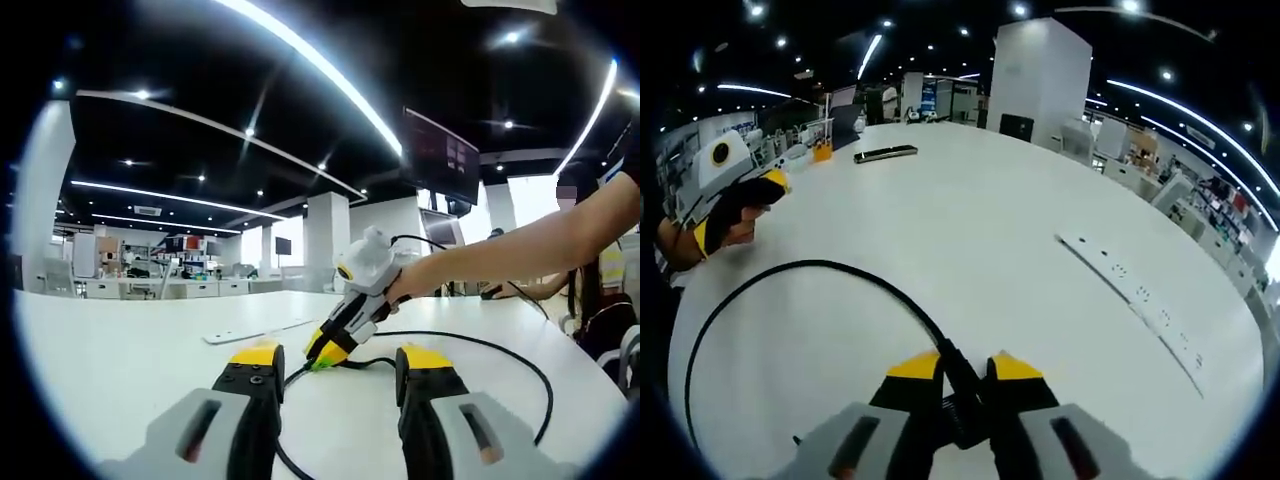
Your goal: Find the charging cable on the desk, coil it up and secure with Velcro.
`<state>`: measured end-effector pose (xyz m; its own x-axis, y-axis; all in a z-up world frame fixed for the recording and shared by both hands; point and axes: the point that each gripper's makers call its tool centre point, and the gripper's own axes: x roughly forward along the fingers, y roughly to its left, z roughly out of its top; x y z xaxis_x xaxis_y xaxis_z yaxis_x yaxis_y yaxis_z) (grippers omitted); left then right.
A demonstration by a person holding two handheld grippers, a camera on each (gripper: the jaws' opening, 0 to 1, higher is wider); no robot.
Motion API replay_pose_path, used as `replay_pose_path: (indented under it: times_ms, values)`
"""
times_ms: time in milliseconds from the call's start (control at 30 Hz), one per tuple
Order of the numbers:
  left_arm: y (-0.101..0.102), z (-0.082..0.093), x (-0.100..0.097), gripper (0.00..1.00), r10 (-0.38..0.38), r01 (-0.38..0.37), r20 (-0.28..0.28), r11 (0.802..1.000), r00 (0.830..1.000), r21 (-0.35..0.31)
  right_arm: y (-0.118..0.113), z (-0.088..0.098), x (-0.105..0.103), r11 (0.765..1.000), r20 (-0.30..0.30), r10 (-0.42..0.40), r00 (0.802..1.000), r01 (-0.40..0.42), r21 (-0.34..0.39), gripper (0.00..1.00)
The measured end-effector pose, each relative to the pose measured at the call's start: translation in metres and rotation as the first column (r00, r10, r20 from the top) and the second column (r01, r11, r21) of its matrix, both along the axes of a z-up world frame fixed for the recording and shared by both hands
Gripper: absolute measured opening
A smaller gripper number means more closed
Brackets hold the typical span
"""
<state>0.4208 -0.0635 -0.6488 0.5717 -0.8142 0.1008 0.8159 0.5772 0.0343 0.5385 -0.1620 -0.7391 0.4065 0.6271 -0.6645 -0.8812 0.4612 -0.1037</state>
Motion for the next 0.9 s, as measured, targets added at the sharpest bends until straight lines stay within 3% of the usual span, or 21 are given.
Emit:
replay_pose_path:
  times_ms: [900]
  values:
    - [-0.0012, -0.0024, 0.0007, 0.45, 0.0, 0.0, 0.0, 1.0, 1.0, 0.01, 0.0022, -0.0024, -0.0074, 0.999, 0.006, -0.007, 1.0, 0.007, -0.031, 0.09]
